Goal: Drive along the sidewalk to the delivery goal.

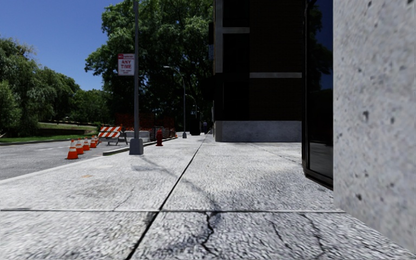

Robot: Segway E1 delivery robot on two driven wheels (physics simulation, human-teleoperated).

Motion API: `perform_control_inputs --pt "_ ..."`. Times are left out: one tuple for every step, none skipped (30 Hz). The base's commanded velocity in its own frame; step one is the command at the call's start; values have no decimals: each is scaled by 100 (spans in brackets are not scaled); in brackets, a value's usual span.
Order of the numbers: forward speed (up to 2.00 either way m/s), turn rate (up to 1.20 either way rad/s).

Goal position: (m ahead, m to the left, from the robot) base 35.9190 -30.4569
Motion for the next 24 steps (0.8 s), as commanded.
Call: perform_control_inputs --pt "200 0" --pt "200 0" --pt "200 0" --pt "200 0" --pt "200 0" --pt "200 0" --pt "200 0" --pt "200 0" --pt "200 0" --pt "200 0" --pt "200 0" --pt "200 0" --pt "200 0" --pt "200 0" --pt "200 0" --pt "200 0" --pt "200 0" --pt "200 0" --pt "200 0" --pt "200 -2" --pt "200 -7" --pt "200 -19" --pt "200 -19" --pt "200 -24"
